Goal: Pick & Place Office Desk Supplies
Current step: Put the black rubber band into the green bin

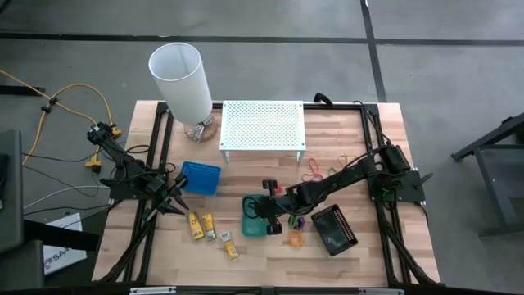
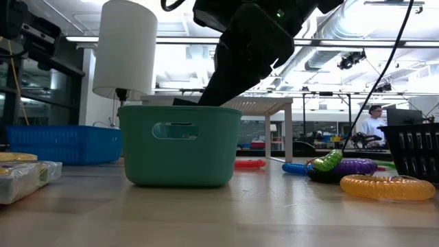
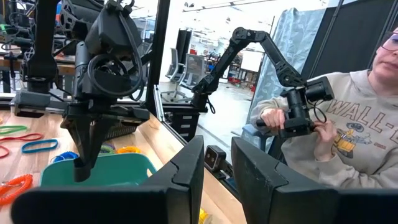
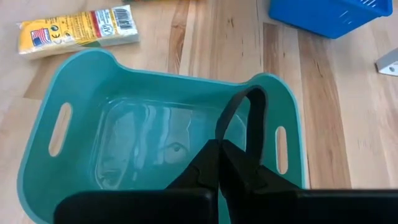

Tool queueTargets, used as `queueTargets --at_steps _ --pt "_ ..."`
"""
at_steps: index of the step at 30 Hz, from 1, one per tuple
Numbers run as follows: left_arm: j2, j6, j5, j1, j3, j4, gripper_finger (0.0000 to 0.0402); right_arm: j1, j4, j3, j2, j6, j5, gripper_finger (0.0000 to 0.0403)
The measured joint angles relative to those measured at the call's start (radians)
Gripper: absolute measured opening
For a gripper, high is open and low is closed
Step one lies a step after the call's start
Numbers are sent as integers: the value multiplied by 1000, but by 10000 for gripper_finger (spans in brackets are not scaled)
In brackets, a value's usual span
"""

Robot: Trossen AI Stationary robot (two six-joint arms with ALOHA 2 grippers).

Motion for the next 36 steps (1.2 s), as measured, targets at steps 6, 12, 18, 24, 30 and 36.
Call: queueTargets --at_steps 6,12,18,24,30,36 --pt "0 0 0 0 0 0 79 0 0 0 0 0 8 3" --pt "0 0 0 0 0 0 79 0 0 0 0 0 7 3" --pt "0 0 0 0 0 0 79 0 0 0 0 0 5 3" --pt "0 0 0 0 0 0 79 0 0 0 0 0 4 3" --pt "0 0 0 0 0 0 79 0 0 0 0 0 -5 3" --pt "0 0 0 0 0 0 79 0 0 0 0 0 -19 3"
